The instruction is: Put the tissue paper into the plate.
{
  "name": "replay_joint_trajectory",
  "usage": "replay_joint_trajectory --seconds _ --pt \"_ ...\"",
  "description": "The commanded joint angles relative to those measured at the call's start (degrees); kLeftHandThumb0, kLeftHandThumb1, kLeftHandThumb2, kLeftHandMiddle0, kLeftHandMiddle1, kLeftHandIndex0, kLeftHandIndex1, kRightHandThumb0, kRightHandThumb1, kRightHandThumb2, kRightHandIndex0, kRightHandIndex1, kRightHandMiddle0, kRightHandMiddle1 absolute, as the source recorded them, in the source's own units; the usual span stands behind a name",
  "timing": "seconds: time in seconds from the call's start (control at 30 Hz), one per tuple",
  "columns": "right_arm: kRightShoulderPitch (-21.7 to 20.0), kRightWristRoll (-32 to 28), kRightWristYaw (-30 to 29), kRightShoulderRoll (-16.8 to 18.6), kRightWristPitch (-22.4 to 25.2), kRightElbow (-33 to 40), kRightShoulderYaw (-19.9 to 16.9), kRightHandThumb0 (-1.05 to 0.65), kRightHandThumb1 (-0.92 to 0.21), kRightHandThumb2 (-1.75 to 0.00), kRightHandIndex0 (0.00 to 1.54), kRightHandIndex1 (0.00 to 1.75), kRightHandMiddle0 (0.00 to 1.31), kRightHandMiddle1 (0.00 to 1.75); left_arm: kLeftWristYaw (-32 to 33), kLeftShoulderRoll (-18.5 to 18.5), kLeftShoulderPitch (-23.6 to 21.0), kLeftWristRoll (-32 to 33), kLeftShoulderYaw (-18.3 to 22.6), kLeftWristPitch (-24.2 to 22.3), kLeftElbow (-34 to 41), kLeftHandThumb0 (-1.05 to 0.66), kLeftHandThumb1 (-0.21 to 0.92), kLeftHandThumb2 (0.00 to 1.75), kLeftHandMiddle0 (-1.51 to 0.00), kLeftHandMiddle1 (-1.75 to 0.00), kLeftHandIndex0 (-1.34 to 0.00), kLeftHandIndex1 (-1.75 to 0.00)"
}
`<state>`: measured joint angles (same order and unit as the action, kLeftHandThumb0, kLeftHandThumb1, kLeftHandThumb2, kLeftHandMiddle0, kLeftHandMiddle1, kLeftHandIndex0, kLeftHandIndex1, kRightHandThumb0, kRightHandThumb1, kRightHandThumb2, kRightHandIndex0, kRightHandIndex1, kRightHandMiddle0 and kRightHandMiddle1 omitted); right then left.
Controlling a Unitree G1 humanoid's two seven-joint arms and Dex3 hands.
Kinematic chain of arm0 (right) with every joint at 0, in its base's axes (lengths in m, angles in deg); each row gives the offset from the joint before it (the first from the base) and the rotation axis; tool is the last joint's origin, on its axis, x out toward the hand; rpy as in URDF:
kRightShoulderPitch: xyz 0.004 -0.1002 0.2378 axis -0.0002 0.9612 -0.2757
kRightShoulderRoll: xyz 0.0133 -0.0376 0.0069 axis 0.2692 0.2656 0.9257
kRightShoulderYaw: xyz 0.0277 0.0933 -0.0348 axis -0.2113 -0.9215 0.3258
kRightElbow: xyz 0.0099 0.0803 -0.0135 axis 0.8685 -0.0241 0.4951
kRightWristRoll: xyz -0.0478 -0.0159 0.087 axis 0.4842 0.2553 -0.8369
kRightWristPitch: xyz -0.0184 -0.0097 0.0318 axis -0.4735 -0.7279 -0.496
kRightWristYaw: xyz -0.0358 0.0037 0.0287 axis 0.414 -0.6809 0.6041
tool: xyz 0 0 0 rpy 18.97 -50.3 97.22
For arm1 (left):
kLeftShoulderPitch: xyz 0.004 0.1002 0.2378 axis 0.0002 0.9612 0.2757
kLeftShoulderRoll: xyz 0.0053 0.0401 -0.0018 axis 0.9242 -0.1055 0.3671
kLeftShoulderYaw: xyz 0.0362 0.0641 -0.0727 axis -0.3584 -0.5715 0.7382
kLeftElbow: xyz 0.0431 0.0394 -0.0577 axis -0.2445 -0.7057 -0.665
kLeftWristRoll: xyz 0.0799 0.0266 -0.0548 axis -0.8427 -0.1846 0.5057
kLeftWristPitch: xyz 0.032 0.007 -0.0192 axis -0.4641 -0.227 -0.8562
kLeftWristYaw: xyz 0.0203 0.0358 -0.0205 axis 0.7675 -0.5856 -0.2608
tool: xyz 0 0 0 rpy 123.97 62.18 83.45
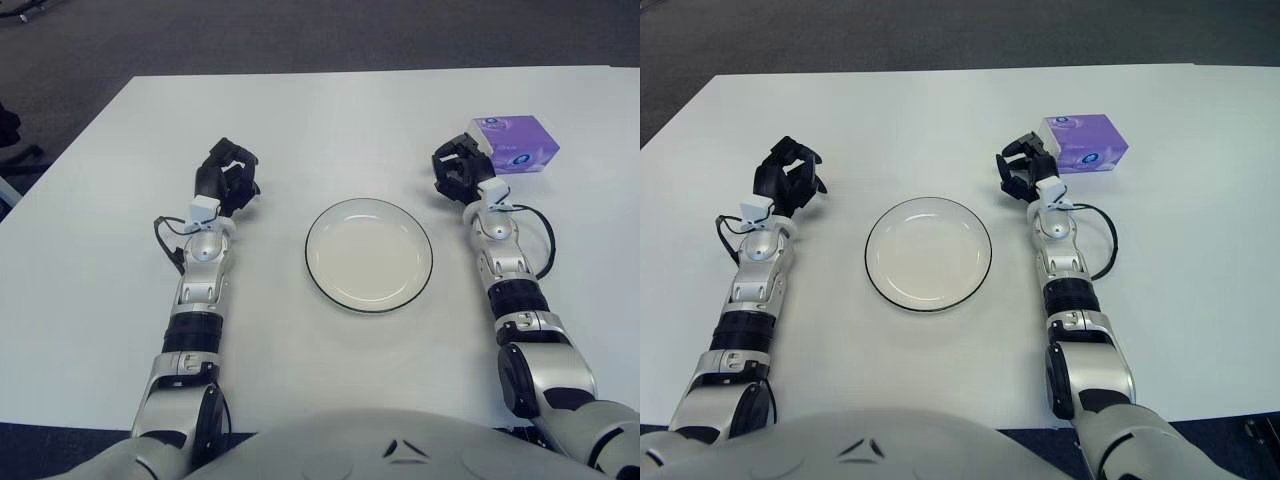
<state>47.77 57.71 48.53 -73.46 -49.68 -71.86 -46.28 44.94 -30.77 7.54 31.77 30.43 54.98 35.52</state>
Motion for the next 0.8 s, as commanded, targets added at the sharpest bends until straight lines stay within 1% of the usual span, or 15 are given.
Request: replay_joint_trajectory --seconds 0.0,0.03,0.07,0.13,0.17,0.27,0.43,0.57,0.6,0.73,0.77 --pt "7.20 7.38 -5.79 -2.67 -6.26 -0.15 2.02 -0.37 -0.76 -0.71 0.69 1.71 0.33 1.72 0.66 -2.25 8.62 -0.24 -0.36 -0.10 -5.62 -0.37 0.92 0.48 -0.93 -1.75 -0.63 -1.75" --pt "8.01 10.29 -8.24 -3.81 -6.30 2.00 2.29 -0.37 -0.78 -0.65 0.70 1.71 0.35 1.68 0.67 -2.22 8.56 -0.22 -0.34 -0.15 -5.62 -0.37 0.92 0.48 -0.93 -1.75 -0.63 -1.75" --pt "8.72 12.83 -9.98 -4.91 -5.95 4.05 2.50 -0.37 -0.78 -0.65 0.70 1.71 0.35 1.68 0.69 -2.21 8.52 -0.21 -0.34 -0.20 -5.60 -0.37 0.92 0.48 -0.93 -1.75 -0.63 -1.75" --pt "9.64 16.65 -11.88 -7.01 -5.45 7.11 2.83 -0.37 -0.84 -0.51 0.70 1.70 0.37 1.62 0.74 -2.18 8.34 -0.21 -0.32 -0.30 -5.74 -0.37 0.92 0.48 -0.93 -1.75 -0.63 -1.75" --pt "9.96 17.96 -12.28 -7.89 -5.27 8.24 2.96 -0.36 -0.87 -0.45 0.68 1.68 0.38 1.60 0.76 -2.17 8.30 -0.21 -0.34 -0.34 -5.76 -0.37 0.92 0.48 -0.93 -1.75 -0.63 -1.75" --pt "9.91 21.09 -14.36 -10.37 -7.13 9.02 3.42 -0.36 -0.90 -0.38 0.66 1.65 0.38 1.57 0.82 -2.16 8.13 -0.27 -0.35 -0.39 -5.92 -0.37 0.92 0.48 -0.93 -1.75 -0.62 -1.75" --pt "9.00 25.21 -19.53 -12.43 -9.33 8.33 4.23 -0.36 -0.92 -0.35 0.65 1.60 0.38 1.56 0.88 -2.18 7.91 -0.33 -0.37 -0.31 -6.22 -0.37 0.92 0.49 -0.92 -1.75 -0.62 -1.75" --pt "9.49 27.30 -21.85 -13.42 -8.29 10.80 4.28 -0.36 -0.92 -0.34 0.66 1.53 0.39 1.55 0.95 -2.14 7.72 -0.32 -0.38 -0.20 -6.50 -0.37 0.92 0.49 -0.92 -1.75 -0.62 -1.75" --pt "9.71 28.85 -22.99 -13.95 -7.62 11.82 4.36 -0.36 -0.92 -0.34 0.66 1.51 0.39 1.55 0.98 -2.13 7.64 -0.30 -0.37 -0.16 -6.61 -0.37 0.92 0.49 -0.92 -1.75 -0.62 -1.75" --pt "10.13 33.17 -26.59 -15.26 -6.01 14.13 4.52 -0.36 -0.92 -0.34 0.65 1.40 0.39 1.54 1.07 -2.13 7.47 -0.27 -0.38 -0.03 -6.87 -0.37 0.92 0.49 -0.92 -1.75 -0.62 -1.75" --pt "10.15 33.98 -27.52 -15.45 -5.74 14.45 4.53 -0.36 -0.92 -0.34 0.65 1.29 0.39 1.55 1.09 -2.14 7.45 -0.26 -0.38 -0.01 -6.91 -0.37 0.92 0.49 -0.92 -1.75 -0.62 -1.75"
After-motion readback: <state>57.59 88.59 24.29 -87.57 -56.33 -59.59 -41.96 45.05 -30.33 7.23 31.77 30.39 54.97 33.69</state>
